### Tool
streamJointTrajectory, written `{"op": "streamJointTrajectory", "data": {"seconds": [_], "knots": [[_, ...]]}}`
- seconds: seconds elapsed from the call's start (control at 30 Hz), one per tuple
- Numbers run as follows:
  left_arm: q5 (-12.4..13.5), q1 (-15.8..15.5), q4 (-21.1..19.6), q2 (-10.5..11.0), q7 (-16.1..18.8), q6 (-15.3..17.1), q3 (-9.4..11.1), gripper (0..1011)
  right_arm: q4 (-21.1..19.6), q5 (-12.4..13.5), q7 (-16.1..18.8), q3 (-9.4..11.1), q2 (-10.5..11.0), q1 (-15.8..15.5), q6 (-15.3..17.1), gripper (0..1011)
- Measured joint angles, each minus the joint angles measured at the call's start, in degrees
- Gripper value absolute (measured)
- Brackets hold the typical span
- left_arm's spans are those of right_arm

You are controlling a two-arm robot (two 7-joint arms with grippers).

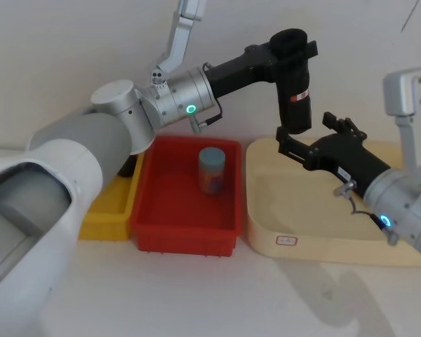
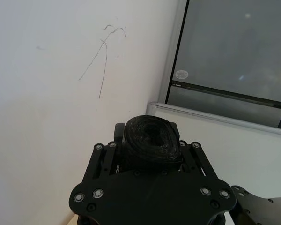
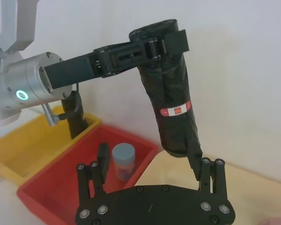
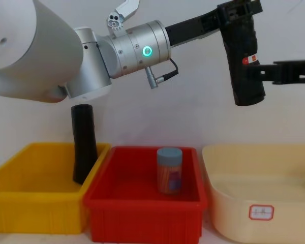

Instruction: Pick up the garbage bag with the one hand and transfer it to the other hand.

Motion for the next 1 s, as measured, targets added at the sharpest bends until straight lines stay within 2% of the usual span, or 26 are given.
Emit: {"op": "streamJointTrajectory", "data": {"seconds": [0.23,0.3,0.53,1.0], "knots": [[-0.04,-0.01,0.04,0.00,0.00,0.00,0.04,507,1.67,-2.60,-1.49,-1.91,0.04,2.02,-0.76,1001],[-0.06,-0.01,0.05,0.00,0.00,0.00,0.05,507,2.77,-4.19,-2.53,-2.89,-0.05,3.07,-1.31,1001],[-0.07,-0.01,0.05,0.01,0.01,0.00,0.08,507,5.55,-7.19,-4.24,-4.64,-0.60,5.37,-2.61,1001],[-0.08,-0.01,0.05,0.00,0.01,0.00,0.07,507,11.96,-10.44,-5.94,-6.41,-2.62,10.43,-3.50,1001]]}}
